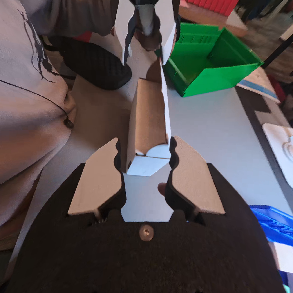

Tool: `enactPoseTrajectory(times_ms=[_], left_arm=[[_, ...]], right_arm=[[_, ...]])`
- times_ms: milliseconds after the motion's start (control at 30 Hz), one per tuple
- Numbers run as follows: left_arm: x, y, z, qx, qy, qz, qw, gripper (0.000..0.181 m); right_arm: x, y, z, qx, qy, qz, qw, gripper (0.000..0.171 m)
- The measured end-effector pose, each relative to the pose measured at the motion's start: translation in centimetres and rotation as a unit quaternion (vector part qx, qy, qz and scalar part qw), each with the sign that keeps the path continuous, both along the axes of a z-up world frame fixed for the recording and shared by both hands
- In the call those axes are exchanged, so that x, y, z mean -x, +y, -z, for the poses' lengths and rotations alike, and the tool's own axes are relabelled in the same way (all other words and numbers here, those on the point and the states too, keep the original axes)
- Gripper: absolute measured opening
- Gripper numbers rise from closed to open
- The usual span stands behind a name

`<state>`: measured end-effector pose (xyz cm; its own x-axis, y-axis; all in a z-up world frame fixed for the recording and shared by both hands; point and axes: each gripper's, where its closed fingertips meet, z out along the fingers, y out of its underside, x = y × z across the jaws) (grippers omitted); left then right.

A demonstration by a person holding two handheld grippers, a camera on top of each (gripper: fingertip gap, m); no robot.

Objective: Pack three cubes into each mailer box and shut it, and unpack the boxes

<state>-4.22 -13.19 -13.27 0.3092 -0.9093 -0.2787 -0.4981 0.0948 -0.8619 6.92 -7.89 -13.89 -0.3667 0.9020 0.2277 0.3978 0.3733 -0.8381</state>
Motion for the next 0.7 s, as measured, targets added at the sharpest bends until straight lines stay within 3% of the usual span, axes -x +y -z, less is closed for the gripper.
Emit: enactPoseTrajectory(times_ms=[100, 300, 467, 567, 700], left_arm=[[-0.1, 0.2, 0.2, -0.042, 0.036, -0.035, 0.998, 0.057], [-1.3, -0.6, 2.2, -0.104, 0.098, -0.037, 0.989, 0.043], [-0.9, 0.3, 4.8, -0.184, 0.148, -0.081, 0.968, 0.044], [-0.8, 0.9, 4.8, -0.207, 0.119, -0.109, 0.965, 0.04], [-1.0, 1.1, 4.5, -0.221, 0.087, -0.133, 0.962, 0.037]], right_arm=[[0.3, -0.1, -0.6, -0.058, 0.029, 0.029, 0.997, 0.057], [0.7, -2.0, 1.9, -0.162, 0.028, 0.021, 0.986, 0.052], [0.7, -1.8, 4.3, -0.2, 0.008, 0.04, 0.979, 0.058], [1.2, -0.8, 4.3, -0.224, 0.044, 0.057, 0.972, 0.049], [1.3, -0.9, 4.5, -0.247, 0.061, 0.069, 0.965, 0.053]])
